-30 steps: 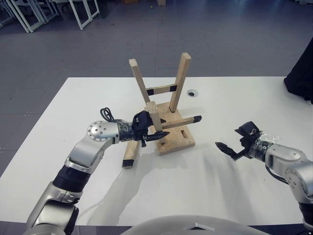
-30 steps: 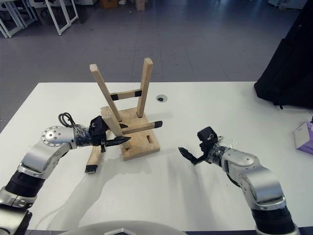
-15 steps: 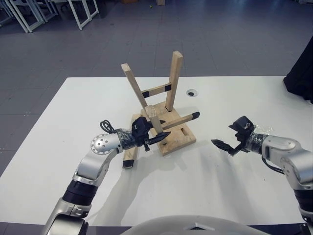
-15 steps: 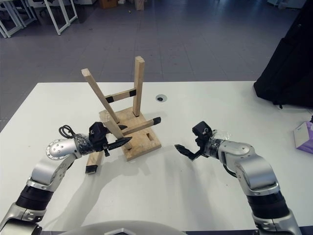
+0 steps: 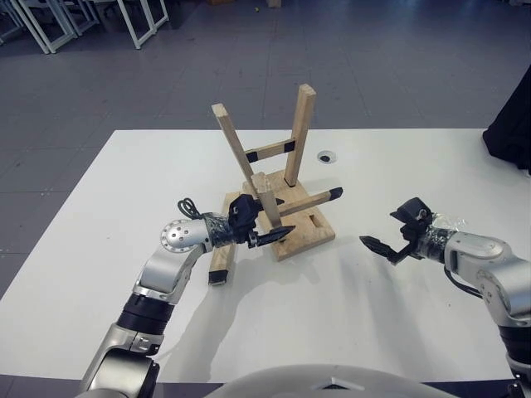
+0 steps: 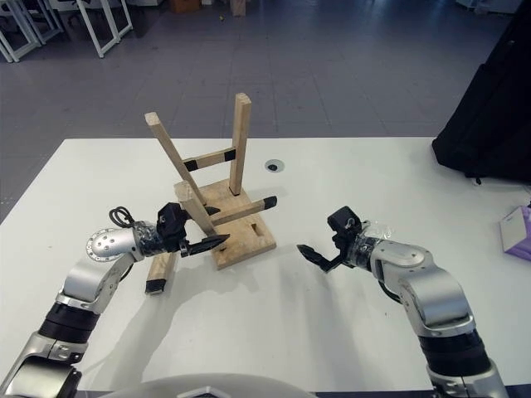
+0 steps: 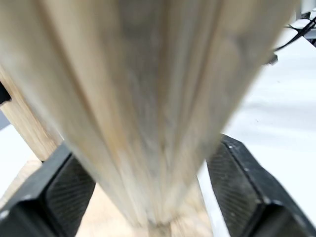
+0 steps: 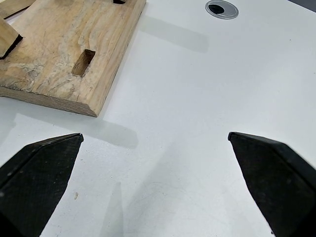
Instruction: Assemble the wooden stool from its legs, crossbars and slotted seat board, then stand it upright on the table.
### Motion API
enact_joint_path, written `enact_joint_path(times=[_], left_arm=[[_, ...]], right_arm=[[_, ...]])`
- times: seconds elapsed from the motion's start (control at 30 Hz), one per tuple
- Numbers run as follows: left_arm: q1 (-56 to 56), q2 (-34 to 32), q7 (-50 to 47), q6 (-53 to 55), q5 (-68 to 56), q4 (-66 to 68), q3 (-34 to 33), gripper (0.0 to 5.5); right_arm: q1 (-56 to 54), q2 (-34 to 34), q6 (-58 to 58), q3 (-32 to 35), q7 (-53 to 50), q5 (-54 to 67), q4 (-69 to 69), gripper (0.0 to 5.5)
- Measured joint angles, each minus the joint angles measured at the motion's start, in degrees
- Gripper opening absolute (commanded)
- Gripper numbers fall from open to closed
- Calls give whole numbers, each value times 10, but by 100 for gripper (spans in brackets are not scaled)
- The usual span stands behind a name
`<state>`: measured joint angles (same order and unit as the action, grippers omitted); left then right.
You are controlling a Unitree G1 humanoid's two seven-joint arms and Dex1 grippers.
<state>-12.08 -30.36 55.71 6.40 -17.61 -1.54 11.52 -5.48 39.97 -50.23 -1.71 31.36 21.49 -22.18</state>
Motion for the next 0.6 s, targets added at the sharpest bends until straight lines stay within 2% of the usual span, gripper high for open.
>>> enact_joint_path(times=[0.1,0.33,0.47,0.6], left_arm=[[2,-27,22,8,3,-3,0,422],[9,-56,-7,36,17,6,-41,422],[69,-46,-147,181,26,-110,-104,422],[121,43,-338,406,19,-295,-169,422]], right_arm=[[1,0,0,1,-2,0,-5,550],[13,-4,0,4,-9,-1,-13,550],[24,-7,-1,10,-14,-1,-22,550],[67,-27,-19,30,-52,0,-65,550]])
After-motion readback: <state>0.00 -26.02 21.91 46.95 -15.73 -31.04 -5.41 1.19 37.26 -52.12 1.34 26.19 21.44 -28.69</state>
